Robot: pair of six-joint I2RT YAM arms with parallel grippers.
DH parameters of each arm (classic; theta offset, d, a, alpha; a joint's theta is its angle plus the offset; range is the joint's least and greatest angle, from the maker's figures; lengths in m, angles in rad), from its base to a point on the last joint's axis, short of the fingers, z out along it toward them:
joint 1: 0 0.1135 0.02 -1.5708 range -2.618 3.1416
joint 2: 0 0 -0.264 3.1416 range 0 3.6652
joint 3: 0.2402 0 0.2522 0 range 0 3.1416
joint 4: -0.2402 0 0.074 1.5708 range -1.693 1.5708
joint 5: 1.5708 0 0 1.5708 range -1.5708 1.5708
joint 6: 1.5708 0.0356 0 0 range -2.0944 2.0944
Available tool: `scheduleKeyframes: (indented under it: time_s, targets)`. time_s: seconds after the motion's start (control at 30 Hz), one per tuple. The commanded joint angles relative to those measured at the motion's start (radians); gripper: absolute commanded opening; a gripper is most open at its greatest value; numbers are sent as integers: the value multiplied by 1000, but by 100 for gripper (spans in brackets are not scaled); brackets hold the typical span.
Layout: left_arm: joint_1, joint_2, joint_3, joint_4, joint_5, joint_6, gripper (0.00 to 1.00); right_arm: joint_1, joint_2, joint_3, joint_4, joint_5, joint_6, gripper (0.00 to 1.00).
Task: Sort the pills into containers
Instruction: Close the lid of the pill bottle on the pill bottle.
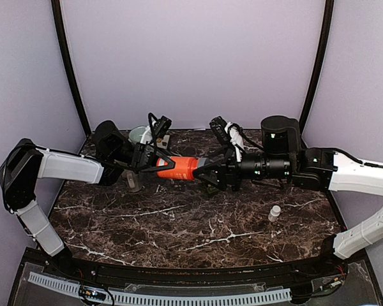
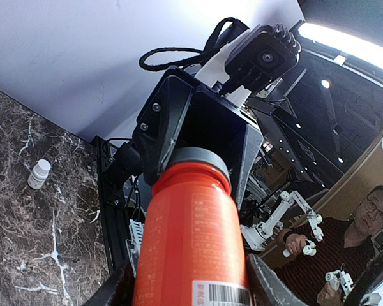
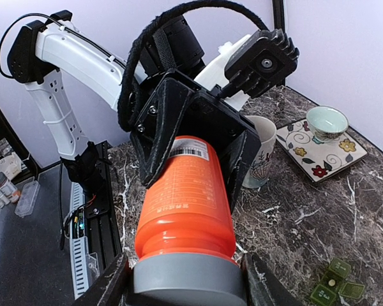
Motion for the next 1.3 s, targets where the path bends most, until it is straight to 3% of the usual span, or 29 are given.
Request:
scheduleKeyframes:
  time_s: [0.0, 0.8, 1.1, 1.27]
  targets:
    - [0, -45, 16, 31, 10, 4, 0, 7, 9, 17, 42, 15, -12, 22]
    - [-3, -20, 43, 107, 30, -63, 0, -3, 59, 34, 84, -60, 14, 22]
    - [-21, 16, 54, 270, 1, -174, 0, -8, 60, 11, 149, -79, 78, 21]
    - [-32, -3, 62, 191, 8, -116, 0, -8, 81, 42, 104, -69, 95, 20]
